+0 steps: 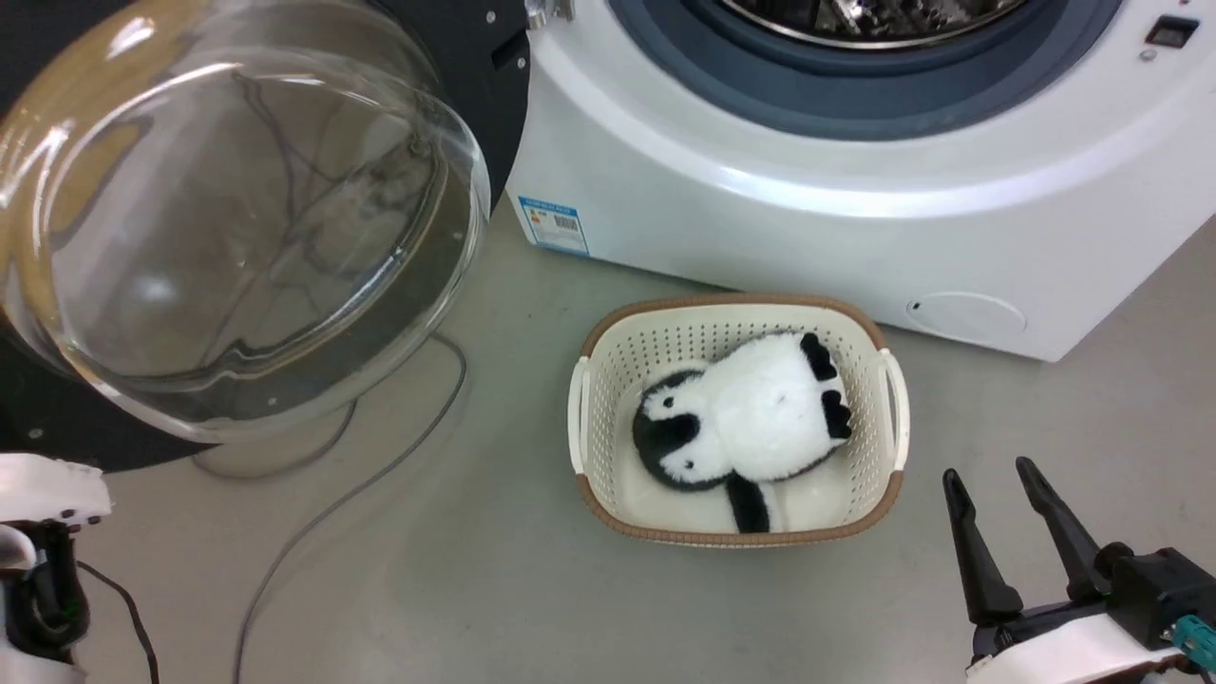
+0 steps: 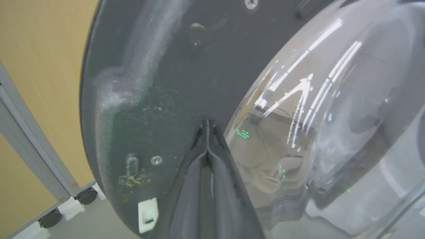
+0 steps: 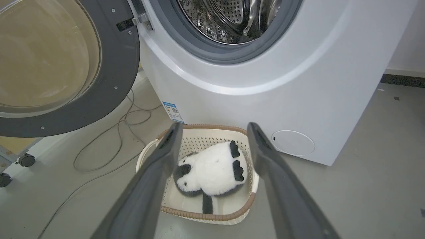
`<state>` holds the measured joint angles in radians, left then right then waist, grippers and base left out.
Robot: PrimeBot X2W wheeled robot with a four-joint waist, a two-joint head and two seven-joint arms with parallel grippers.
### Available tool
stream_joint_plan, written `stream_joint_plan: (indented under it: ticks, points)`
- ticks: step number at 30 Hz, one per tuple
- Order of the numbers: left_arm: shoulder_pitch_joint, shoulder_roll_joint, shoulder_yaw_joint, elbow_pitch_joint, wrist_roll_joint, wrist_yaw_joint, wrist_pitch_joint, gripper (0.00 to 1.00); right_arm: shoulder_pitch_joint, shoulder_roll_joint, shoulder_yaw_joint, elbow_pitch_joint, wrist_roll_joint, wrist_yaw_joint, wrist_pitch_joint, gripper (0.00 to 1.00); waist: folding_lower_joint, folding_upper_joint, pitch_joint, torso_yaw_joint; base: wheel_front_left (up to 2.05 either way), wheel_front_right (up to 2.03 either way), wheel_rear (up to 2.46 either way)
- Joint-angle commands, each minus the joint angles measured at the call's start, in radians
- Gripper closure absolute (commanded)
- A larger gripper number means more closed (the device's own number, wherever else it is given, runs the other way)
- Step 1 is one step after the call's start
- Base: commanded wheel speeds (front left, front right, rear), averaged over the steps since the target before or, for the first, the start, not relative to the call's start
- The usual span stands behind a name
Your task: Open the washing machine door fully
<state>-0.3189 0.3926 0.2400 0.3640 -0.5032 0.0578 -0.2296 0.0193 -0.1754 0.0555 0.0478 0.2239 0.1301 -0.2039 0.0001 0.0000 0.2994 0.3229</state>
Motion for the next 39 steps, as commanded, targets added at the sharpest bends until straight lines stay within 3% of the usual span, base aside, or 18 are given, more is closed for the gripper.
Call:
stream_joint_plan:
  ticks: [1,17,25,39]
  points:
    - [-0.006,-0.003,-0.01,-0.004,0.013,-0.006,-0.009,1.0,-0.01,0.005,0.0,0.011,0.011,0.001,-0.006,0.0,-0.0001,0.0,-0.022,-0.002,0.0,0.0,0.0]
    - [0.159,-0.058,-0.151,-0.236,0.087,-0.015,0.034,1.0,0.022,0.052,-0.021,0.031,0.0,0.001,-0.055,0.0,-0.0001,0.0,-0.198,-0.03,0.0,0.0,0.0]
    - [0.266,-0.121,-0.268,-0.385,0.122,-0.014,0.075,1.0,0.048,0.065,-0.057,-0.079,-0.063,0.001,-0.058,0.0,-0.0001,0.0,-0.254,-0.071,0.0,0.0,0.0]
    - [0.382,-0.188,-0.391,-0.446,0.176,0.001,0.041,1.0,0.109,0.091,-0.049,-0.141,-0.107,0.001,-0.058,0.0,-0.0001,0.0,-0.303,-0.178,0.0,0.0,0.0]
